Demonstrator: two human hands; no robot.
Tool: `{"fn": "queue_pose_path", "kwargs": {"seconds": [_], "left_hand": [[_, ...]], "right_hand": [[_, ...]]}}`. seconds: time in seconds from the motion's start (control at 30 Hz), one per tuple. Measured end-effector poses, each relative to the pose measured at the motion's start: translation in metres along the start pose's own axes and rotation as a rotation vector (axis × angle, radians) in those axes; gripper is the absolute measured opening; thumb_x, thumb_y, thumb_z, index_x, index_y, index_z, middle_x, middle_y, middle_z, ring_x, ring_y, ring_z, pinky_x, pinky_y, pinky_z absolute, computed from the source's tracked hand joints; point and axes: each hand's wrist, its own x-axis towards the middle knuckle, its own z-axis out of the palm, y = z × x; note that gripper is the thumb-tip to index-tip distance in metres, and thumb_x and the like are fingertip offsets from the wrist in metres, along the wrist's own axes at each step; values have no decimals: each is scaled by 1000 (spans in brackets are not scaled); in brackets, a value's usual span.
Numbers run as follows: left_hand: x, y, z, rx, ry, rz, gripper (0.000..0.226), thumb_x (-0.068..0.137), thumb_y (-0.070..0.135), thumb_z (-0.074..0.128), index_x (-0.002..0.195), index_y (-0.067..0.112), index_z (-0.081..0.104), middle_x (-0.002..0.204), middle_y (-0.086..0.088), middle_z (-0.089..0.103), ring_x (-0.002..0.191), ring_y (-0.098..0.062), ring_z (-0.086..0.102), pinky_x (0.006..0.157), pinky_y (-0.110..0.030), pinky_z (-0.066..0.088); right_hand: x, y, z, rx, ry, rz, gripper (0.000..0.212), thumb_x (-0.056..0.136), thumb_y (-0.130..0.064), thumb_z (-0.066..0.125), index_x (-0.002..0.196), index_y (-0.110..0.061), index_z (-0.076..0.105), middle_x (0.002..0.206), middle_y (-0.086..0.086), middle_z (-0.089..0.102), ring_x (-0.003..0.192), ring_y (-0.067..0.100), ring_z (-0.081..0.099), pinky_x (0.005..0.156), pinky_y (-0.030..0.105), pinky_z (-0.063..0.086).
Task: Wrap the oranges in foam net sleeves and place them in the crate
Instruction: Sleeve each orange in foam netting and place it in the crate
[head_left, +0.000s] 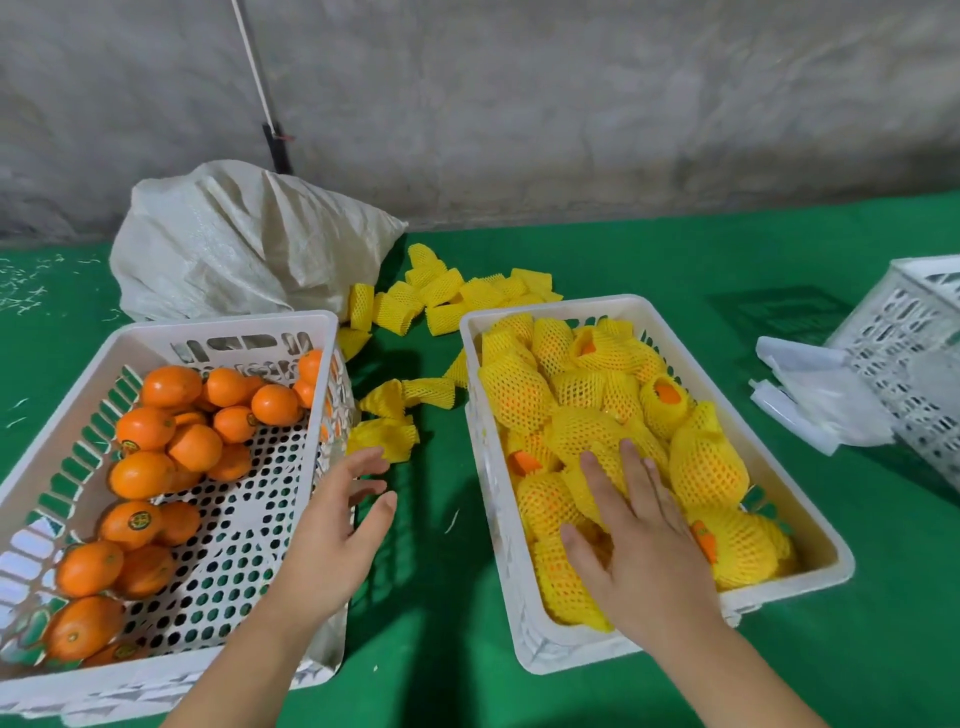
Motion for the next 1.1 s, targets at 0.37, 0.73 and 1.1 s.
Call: {"fn": "queue_pose_path", "kwargs": {"seconds": [0.37, 0.73, 1.1], "left_hand": [[-6, -16, 2, 178, -69, 141, 35, 105, 32, 60, 137, 42, 55, 132, 36, 51, 124, 3, 57, 91, -9, 46], [-5, -3, -10, -40, 153, 132, 25, 104, 15, 59, 116, 34, 71, 114, 14, 70, 111, -13, 66, 93, -16, 49], [73, -88, -72, 335, 46, -463, 39, 105, 20, 55, 143, 15, 57, 145, -8, 59, 130, -25, 57, 107, -37, 47]], "right_hand": [[8, -12, -1, -124, -13, 11, 85, 89, -75, 19, 163, -37, 2, 168, 9, -27, 153, 27, -30, 128, 46, -6], [63, -137, 30, -145, -290, -471, 64, 96, -57, 44, 154, -35, 32, 172, 3, -1, 155, 29, -1, 123, 55, 12], [186, -188, 122, -338, -758, -407, 67, 99, -40, 53, 161, -29, 29, 166, 13, -29, 155, 38, -15, 126, 55, 7]]}}
